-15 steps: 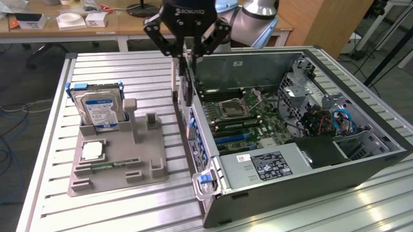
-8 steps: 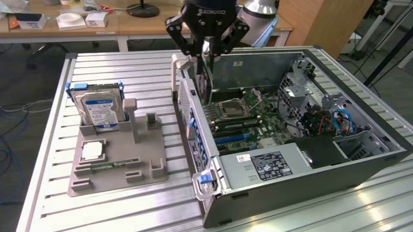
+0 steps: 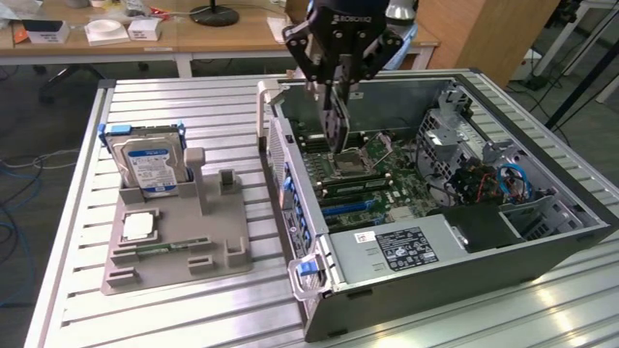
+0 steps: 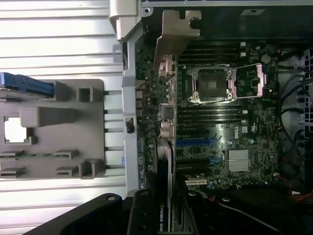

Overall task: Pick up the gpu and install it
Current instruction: 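Pick up the gpu and move the gpu toward the slot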

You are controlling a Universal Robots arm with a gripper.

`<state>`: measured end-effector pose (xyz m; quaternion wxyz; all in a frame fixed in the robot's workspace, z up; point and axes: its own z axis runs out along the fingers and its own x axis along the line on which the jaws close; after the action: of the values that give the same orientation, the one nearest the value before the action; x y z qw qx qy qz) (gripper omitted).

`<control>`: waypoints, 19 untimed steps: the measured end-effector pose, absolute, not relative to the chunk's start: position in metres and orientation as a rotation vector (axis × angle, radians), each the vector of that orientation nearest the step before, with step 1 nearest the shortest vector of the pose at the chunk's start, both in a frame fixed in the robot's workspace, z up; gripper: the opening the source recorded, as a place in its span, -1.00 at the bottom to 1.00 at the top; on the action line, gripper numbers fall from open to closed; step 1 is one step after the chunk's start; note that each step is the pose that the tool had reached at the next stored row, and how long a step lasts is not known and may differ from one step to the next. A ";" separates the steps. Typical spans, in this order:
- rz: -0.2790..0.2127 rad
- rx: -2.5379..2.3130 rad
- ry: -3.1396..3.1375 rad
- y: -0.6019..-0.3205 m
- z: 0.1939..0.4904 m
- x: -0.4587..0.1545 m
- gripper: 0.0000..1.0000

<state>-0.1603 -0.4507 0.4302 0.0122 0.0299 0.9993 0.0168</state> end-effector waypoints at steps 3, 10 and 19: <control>0.053 0.090 3.115 -0.451 0.430 -0.147 -0.47; 0.052 0.083 3.116 -0.451 0.430 -0.110 -0.47; 0.053 0.077 3.116 -0.451 0.429 -0.069 -0.47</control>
<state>-0.0692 -0.4507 0.4294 0.0121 0.0246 0.9995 0.0169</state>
